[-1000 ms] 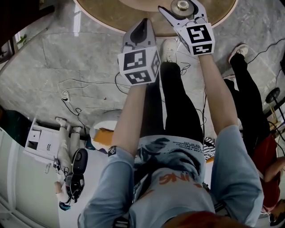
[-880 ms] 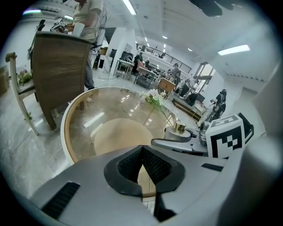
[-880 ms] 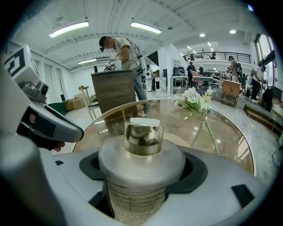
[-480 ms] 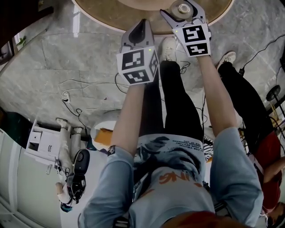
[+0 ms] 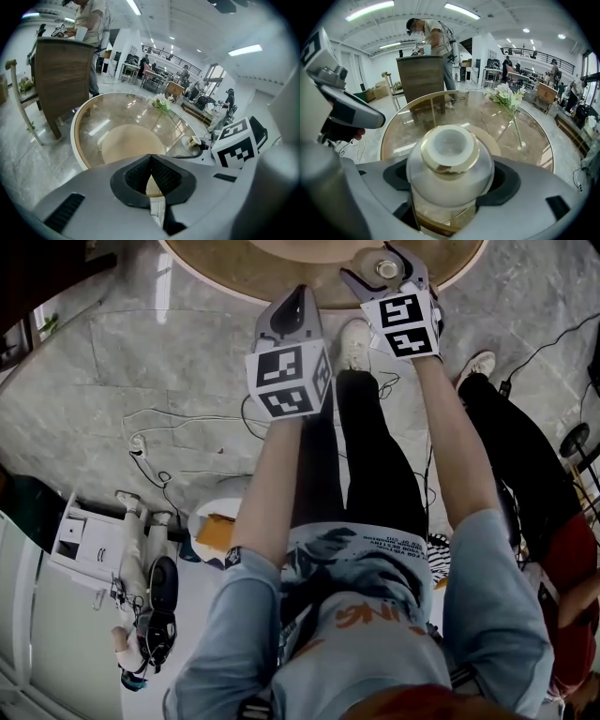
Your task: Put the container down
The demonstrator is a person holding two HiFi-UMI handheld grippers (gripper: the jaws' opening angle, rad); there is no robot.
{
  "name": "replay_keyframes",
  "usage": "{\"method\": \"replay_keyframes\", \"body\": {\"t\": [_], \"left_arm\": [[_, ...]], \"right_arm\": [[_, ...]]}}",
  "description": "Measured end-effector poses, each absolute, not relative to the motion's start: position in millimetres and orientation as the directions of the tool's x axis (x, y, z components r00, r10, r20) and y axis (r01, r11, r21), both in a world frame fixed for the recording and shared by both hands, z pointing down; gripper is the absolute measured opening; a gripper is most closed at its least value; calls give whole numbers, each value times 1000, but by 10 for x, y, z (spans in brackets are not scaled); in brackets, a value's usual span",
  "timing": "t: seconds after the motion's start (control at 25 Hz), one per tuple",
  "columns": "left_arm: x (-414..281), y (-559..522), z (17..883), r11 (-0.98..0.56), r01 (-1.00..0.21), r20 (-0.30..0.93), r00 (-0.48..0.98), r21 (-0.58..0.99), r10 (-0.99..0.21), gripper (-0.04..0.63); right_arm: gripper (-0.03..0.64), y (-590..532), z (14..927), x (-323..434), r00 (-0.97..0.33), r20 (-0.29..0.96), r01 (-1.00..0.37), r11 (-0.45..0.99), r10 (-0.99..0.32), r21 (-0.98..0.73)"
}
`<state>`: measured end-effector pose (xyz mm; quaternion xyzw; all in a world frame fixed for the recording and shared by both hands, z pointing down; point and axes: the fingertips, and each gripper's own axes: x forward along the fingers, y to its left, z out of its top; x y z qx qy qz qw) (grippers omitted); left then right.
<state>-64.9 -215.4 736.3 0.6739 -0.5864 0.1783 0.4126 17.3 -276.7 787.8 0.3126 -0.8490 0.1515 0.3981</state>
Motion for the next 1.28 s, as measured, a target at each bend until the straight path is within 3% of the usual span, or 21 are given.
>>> {"method": "replay_keyframes", "body": {"t": [0.4, 0.84, 0.92, 1.12, 1.28], "left_arm": [[-697, -2154, 6695, 76, -915, 641, 216, 395, -737, 26], [-609, -2192, 5164, 86, -884, 485, 169, 460, -858, 26], [-582, -2230, 4899, 92, -868, 451, 161, 488, -878, 25], [-534, -2133, 4183, 78, -875, 417, 148, 478, -897, 25], [-496, -2166, 3649, 55, -899, 376, 125, 434, -918, 25]], "right_arm": [[366, -2560, 7269, 506, -522, 715, -733, 673, -465, -98], [100, -2675, 5513, 727, -589, 519, -785, 592, -620, -184], [11, -2718, 5198, 723, -582, 491, -799, 569, -648, -196], [11, -2598, 4474, 723, -590, 440, -805, 535, -677, -257], [12, -2717, 3945, 1019, -524, 411, -852, 459, -746, -252]]}}
